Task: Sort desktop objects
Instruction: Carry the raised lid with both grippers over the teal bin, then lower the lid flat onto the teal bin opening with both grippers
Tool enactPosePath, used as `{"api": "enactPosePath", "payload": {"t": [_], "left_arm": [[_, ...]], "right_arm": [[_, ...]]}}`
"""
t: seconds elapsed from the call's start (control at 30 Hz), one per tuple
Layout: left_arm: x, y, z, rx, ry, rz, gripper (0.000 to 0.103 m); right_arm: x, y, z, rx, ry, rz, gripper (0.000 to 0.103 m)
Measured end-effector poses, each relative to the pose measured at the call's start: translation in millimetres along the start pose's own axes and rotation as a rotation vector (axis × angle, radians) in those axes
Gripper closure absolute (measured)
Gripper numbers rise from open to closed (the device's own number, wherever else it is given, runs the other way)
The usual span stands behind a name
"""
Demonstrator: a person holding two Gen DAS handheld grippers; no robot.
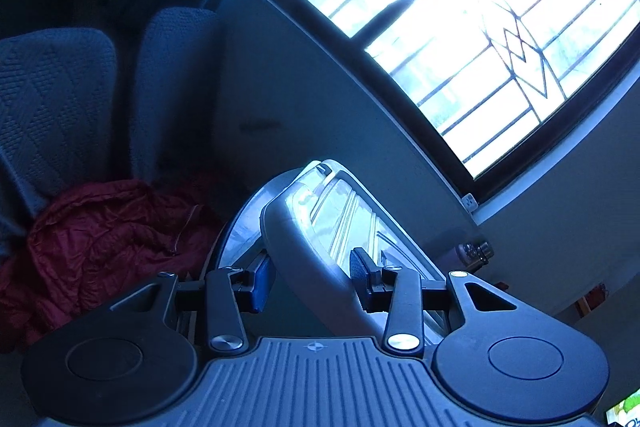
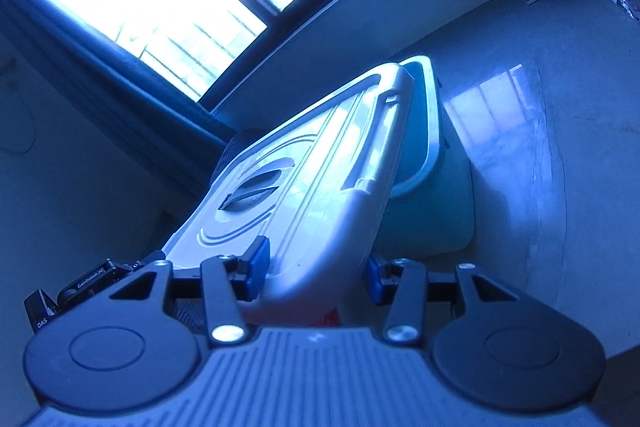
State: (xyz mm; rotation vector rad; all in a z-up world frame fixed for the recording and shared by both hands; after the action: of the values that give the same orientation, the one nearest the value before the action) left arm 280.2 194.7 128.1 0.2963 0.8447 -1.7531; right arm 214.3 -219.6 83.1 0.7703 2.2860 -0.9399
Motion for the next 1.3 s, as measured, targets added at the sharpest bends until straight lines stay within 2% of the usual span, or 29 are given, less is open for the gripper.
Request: {"api": "enactPosePath", "payload": {"t": [0.33,0.6,0.83,1.03,1.2,1.3], "left_arm": [[-17.6,57.3,-3.0,-0.001,0.008,-0.063,0.061],[-34.7,91.7,-1.0,0.015,0.021,-0.082,0.061],[-35.8,117.3,-14.4,0.006,0.008,-0.118,0.06],[-28.6,130.1,-23.8,-0.023,0.012,-0.159,0.055],[-38.9,125.5,-27.8,-0.058,0.043,-0.139,0.039],[-44.5,121.1,-26.7,-0.061,0.053,-0.132,0.037]], "right_arm": [[-22.1,31.8,17.6,0.049,0.037,0.009,0.055],[-38.5,51.7,18.9,0.07,0.043,0.027,0.055],[-41.6,73.1,30.7,0.105,0.06,0.015,0.053],[-40.6,83.6,37.3,0.168,0.046,0.006,0.047],[-45.2,81.3,28.7,0.243,-0.005,0.018,0.028],[-47.1,74.4,23.9,0.239,-0.03,0.038,0.027]]}}
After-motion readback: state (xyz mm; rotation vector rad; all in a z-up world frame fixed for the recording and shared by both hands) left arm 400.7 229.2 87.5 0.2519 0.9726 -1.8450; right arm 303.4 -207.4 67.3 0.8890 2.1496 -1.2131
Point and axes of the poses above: each gripper's, at about its wrist camera, not at the fingertips, and y roughly the way its jaws point, z to its right, x to its underside, the point moved 8 cm from there along y, roughly the way its jaws point, and after that the axes turned 4 degrees about -y, right-handed, at the moved point
